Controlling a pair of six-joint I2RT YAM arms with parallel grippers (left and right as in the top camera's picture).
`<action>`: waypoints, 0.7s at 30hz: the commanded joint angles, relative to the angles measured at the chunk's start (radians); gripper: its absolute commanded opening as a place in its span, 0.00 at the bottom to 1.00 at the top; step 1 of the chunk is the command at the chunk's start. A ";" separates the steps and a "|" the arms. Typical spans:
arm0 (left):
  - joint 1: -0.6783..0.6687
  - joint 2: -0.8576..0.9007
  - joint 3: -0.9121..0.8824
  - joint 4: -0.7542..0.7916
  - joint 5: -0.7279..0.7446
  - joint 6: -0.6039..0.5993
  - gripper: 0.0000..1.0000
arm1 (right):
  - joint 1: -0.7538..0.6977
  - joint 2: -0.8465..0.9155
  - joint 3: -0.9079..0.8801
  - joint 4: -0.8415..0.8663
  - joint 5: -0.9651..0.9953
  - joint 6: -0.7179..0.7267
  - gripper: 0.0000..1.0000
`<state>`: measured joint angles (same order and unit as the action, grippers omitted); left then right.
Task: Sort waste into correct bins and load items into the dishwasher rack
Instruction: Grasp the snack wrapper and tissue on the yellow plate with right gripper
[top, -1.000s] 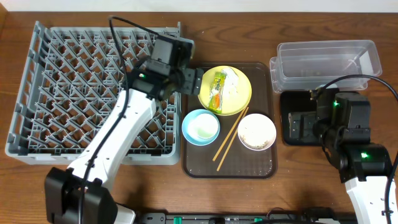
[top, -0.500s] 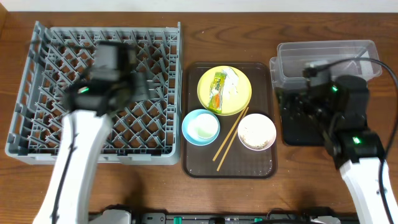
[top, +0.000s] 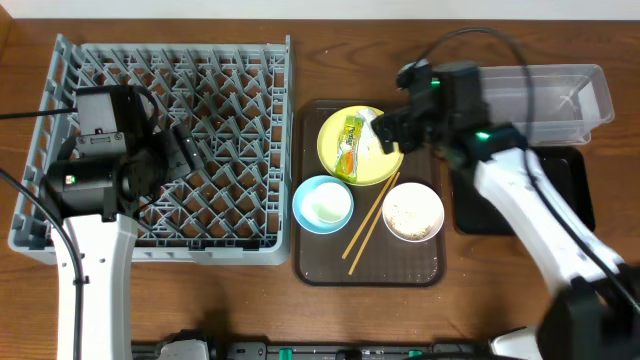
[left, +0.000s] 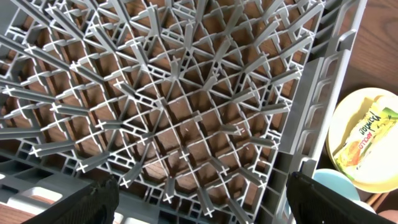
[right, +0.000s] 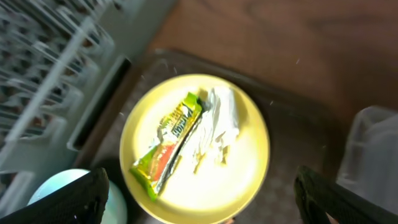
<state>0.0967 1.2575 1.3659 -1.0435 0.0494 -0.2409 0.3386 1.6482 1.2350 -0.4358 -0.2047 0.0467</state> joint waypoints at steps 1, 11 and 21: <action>0.005 0.010 0.016 -0.003 0.007 -0.012 0.88 | 0.044 0.077 0.021 0.024 0.081 0.055 0.93; 0.005 0.010 0.016 -0.003 0.007 -0.012 0.88 | 0.123 0.298 0.021 0.145 0.145 0.152 0.88; 0.005 0.011 0.013 -0.003 0.008 -0.012 0.88 | 0.153 0.371 0.021 0.194 0.215 0.230 0.37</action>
<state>0.0967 1.2610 1.3659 -1.0435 0.0532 -0.2432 0.4774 2.0132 1.2366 -0.2485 -0.0143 0.2474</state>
